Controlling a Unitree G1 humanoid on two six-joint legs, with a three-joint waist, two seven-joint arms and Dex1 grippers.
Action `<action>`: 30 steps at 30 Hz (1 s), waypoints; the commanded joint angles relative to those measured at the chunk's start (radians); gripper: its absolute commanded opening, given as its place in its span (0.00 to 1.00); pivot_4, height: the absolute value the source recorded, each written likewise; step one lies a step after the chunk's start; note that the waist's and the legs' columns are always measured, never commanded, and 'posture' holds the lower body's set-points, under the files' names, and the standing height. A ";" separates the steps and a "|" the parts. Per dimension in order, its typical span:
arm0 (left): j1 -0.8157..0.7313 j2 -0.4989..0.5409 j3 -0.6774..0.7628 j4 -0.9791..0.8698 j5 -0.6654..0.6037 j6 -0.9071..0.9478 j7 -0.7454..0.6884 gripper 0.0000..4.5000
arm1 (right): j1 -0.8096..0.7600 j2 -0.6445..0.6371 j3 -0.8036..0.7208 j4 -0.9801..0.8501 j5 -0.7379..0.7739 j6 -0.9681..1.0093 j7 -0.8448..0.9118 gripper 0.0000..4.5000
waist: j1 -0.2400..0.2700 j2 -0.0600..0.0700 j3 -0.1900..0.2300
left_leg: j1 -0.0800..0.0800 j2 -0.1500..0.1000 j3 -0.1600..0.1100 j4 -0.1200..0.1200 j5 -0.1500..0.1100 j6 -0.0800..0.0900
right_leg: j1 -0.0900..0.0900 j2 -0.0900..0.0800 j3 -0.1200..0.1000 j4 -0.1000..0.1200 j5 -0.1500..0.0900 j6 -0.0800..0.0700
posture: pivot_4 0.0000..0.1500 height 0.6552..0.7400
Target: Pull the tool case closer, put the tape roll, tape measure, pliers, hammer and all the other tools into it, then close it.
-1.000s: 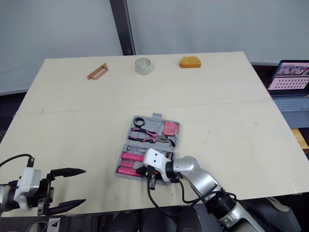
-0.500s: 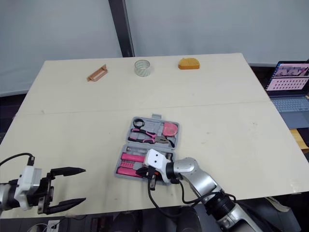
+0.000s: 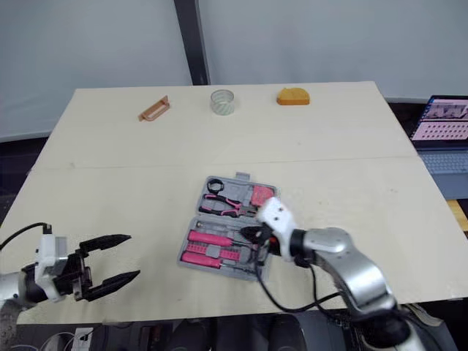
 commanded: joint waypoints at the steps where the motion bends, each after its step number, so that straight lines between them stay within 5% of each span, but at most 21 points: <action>1: -0.002 -0.011 0.035 -0.006 -0.015 -0.006 0.032 1.00 | 0.081 -0.018 -0.149 -0.085 0.057 0.052 -0.052 0.00 | 0.002 0.000 0.000 | 0.000 0.000 0.001 0.000 0.000 0.000 | 0.000 0.000 0.000 0.000 0.000 0.000 | 1.00 1.00; 15: 0.011 -0.053 0.029 0.008 0.005 -0.035 0.071 1.00 | 0.359 -0.044 -0.349 -0.138 0.094 0.005 -0.113 0.00 | 0.000 0.000 0.000 | 0.001 0.000 0.006 0.000 -0.001 0.002 | 0.001 0.000 0.004 -0.002 0.000 0.000 | 1.00 1.00; 22: 0.022 -0.055 0.016 -0.010 0.010 -0.026 0.081 1.00 | 0.389 -0.047 -0.365 -0.133 0.101 -0.009 -0.123 0.00 | -0.002 0.004 0.002 | -0.001 -0.012 -0.037 -0.001 0.003 0.003 | 0.034 -0.007 -0.036 -0.020 0.000 0.000 | 1.00 1.00; 26: 0.026 -0.054 0.015 -0.013 0.013 -0.023 0.091 1.00 | 0.396 -0.055 -0.369 -0.109 0.106 -0.010 -0.121 0.00 | 0.005 0.004 0.002 | 0.001 -0.008 -0.031 0.000 0.003 0.002 | 0.033 -0.006 -0.033 -0.022 0.000 0.000 | 1.00 1.00; 30: 0.029 -0.053 0.015 -0.012 0.015 -0.025 0.095 1.00 | 0.401 -0.058 -0.382 -0.094 0.129 -0.010 -0.110 0.29 | 0.009 0.004 0.002 | 0.003 -0.007 -0.029 0.000 0.002 0.002 | 0.033 -0.005 -0.030 -0.022 0.000 0.000 | 1.00 1.00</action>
